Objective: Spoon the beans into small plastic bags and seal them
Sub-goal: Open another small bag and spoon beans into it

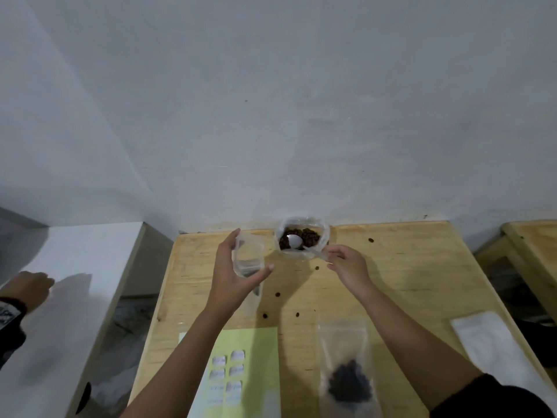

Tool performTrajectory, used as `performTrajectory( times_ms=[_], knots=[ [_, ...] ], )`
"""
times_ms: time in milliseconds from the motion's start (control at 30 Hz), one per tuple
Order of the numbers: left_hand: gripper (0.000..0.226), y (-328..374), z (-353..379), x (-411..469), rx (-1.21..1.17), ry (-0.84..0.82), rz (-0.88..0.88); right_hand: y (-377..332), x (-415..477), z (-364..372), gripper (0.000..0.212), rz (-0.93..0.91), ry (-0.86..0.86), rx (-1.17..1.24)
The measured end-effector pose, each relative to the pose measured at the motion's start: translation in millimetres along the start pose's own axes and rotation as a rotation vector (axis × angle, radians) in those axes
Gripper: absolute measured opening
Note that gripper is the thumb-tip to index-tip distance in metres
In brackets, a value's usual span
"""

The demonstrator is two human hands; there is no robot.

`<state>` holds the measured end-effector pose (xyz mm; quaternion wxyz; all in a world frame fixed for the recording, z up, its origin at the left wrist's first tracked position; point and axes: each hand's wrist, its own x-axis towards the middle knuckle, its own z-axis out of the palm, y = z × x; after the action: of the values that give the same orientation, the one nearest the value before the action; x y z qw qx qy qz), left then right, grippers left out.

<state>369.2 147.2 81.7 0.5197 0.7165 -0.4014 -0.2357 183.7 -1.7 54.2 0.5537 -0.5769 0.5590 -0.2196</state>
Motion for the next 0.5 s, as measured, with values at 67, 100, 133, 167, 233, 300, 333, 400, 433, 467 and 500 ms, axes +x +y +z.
performTrajectory(
  times_ms=[67,100,133,167,233,300,333,400,433,467,500],
  knots=[
    [0.089,-0.4,6.6,1.5,0.027,-0.026,-0.007,1.7,-2.7,-12.1,0.023,-0.053,0.039,-0.147],
    [0.09,-1.0,10.2,2.6,0.046,-0.038,-0.008,-0.4,-5.8,-18.3,0.023,-0.081,0.074,-0.205],
    [0.09,-0.9,14.8,3.7,0.061,-0.053,-0.004,-2.3,-8.7,-24.6,0.023,-0.112,0.112,-0.233],
    [0.09,-0.9,19.8,4.9,0.07,-0.071,0.002,-5.6,-12.3,-30.5,0.022,-0.14,0.134,-0.234],
    [0.091,0.5,30.5,7.3,0.073,-0.113,0.02,-16.8,-20.3,-39.6,0.019,-0.173,0.091,-0.158],
    [0.092,3.2,41.5,8.9,0.079,-0.151,0.052,-35.2,-31.1,-43.6,0.017,-0.193,-0.075,-0.058],
    [0.092,4.3,46.5,9.4,0.087,-0.165,0.065,-44.5,-36.9,-43.4,0.017,-0.209,-0.162,-0.064],
    [0.093,5.9,55.2,10.0,0.102,-0.185,0.093,-61.0,-48.0,-39.4,0.019,-0.268,-0.31,-0.211],
    [0.092,6.8,58.5,9.8,0.102,-0.197,0.111,-67.4,-52.9,-36.0,0.02,-0.295,-0.358,-0.298],
    [0.091,7.7,61.1,9.4,0.104,-0.208,0.137,-72.7,-57.0,-32.1,0.021,-0.319,-0.383,-0.372],
    [0.089,8.2,62.9,8.9,0.113,-0.214,0.17,-76.1,-59.3,-28.4,0.02,-0.338,-0.391,-0.435]
  ],
)
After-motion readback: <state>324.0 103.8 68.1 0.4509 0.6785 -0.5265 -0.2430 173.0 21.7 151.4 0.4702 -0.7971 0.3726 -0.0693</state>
